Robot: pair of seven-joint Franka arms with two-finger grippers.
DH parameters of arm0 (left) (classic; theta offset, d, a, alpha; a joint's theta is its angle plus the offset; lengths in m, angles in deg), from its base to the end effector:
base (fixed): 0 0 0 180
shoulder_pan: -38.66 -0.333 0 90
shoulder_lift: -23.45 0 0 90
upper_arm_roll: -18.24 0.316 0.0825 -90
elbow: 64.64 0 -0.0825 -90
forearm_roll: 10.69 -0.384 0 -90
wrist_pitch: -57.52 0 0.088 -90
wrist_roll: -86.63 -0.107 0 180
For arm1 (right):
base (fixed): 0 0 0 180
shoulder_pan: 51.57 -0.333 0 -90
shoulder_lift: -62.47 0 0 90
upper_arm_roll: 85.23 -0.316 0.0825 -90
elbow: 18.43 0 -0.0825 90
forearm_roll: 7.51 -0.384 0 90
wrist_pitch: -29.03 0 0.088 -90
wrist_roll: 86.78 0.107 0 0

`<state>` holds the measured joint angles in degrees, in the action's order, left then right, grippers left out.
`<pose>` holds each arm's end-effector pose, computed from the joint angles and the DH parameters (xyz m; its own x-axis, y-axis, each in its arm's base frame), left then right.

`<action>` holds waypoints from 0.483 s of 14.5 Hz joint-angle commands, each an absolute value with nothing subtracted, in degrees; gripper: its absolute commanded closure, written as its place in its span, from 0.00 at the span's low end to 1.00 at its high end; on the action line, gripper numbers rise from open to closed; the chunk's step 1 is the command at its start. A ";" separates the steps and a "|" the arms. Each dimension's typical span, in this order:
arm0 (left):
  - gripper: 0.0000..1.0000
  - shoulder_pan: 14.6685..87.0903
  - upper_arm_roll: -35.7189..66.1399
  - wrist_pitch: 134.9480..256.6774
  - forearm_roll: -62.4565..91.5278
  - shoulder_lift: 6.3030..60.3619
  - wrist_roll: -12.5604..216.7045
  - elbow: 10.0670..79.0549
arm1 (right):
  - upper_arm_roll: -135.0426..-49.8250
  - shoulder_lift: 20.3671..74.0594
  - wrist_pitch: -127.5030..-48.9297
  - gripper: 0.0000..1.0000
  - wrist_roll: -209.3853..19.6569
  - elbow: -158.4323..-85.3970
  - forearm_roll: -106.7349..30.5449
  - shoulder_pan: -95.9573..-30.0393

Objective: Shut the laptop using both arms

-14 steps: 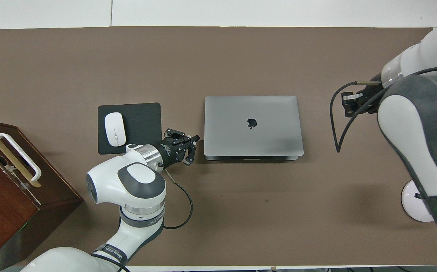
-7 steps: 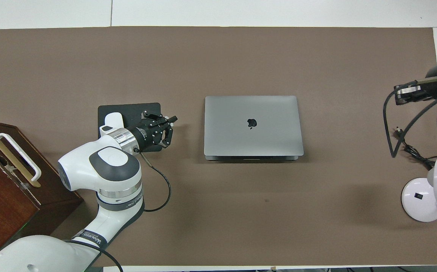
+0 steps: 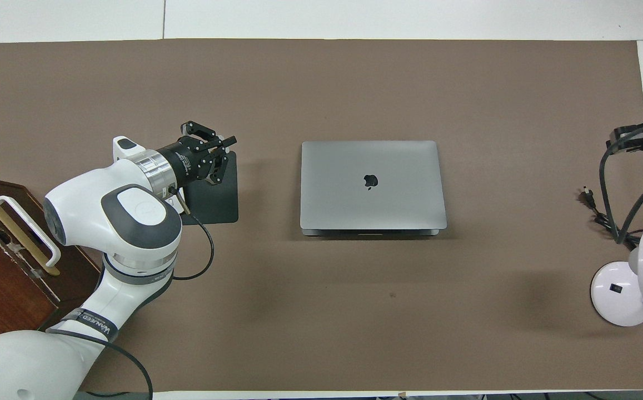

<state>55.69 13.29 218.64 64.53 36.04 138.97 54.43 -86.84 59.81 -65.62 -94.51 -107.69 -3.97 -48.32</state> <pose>0.5710 -0.1780 0.3524 0.0354 0.7935 -0.6075 0.8742 0.2700 0.4036 0.5762 -0.0230 0.6119 0.9931 0.1108 0.0389 0.1080 -0.9919 0.0662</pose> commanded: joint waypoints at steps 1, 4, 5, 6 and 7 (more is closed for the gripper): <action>1.00 54.48 13.05 216.70 55.27 38.04 138.05 51.04 | -87.34 60.44 -64.66 0.47 -96.01 -107.37 -3.20 -47.35; 1.00 52.20 13.23 213.54 48.48 37.60 138.05 50.59 | -86.38 60.45 -64.66 0.08 -96.97 -106.59 -3.81 -47.27; 1.00 51.76 13.49 212.57 46.29 37.16 138.05 50.59 | -86.20 60.45 -64.66 0.00 -96.97 -106.06 -3.90 -47.27; 1.00 51.24 14.01 212.30 44.44 36.38 138.05 50.59 | -85.85 60.45 -64.66 0.00 -96.97 -106.05 -3.90 -47.27; 1.00 51.14 14.63 212.12 42.68 34.63 137.96 51.11 | -85.50 60.45 -64.14 0.00 -96.89 -106.05 -3.99 -47.27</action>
<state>52.24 13.86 214.53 46.14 36.87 138.75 51.09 -85.57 60.01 -65.53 -95.08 -106.58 -3.97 -48.17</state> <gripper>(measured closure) 0.991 0.110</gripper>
